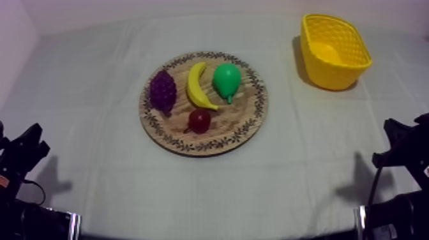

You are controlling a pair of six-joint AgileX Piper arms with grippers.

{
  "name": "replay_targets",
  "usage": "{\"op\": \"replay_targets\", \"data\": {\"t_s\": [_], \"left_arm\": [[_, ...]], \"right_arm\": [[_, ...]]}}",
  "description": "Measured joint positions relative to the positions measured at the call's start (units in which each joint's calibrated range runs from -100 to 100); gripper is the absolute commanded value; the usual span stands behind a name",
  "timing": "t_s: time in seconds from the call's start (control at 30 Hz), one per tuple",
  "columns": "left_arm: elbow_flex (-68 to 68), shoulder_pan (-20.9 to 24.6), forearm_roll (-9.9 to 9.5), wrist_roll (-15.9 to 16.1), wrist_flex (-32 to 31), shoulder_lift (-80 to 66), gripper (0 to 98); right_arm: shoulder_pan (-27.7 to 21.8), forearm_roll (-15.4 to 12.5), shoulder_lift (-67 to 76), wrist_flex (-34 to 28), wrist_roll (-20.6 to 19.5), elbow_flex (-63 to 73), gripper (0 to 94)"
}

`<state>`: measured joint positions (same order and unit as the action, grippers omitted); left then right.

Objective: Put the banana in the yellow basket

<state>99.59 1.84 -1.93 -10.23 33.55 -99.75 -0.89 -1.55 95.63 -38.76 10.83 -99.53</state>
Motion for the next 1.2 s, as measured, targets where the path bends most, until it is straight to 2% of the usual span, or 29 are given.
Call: {"op": "replay_targets", "data": {"t_s": [0.47,0.7,0.87,1.2], "left_arm": [[0.0,0.0,0.0,0.0,0.0,0.0,0.0],[0.0,0.0,0.0,0.0,0.0,0.0,0.0],[0.0,0.0,0.0,0.0,0.0,0.0,0.0],[0.0,0.0,0.0,0.0,0.0,0.0,0.0]], "right_arm": [[0.0,0.0,0.0,0.0,1.0,0.0,0.5],[0.0,0.0,0.0,0.3,-0.4,0.0,0.4],[0.2,0.0,-0.1,0.5,0.8,-0.1,0.5],[0.2,-0.2,-7.2,2.8,1.6,5.6,0.6]]}}
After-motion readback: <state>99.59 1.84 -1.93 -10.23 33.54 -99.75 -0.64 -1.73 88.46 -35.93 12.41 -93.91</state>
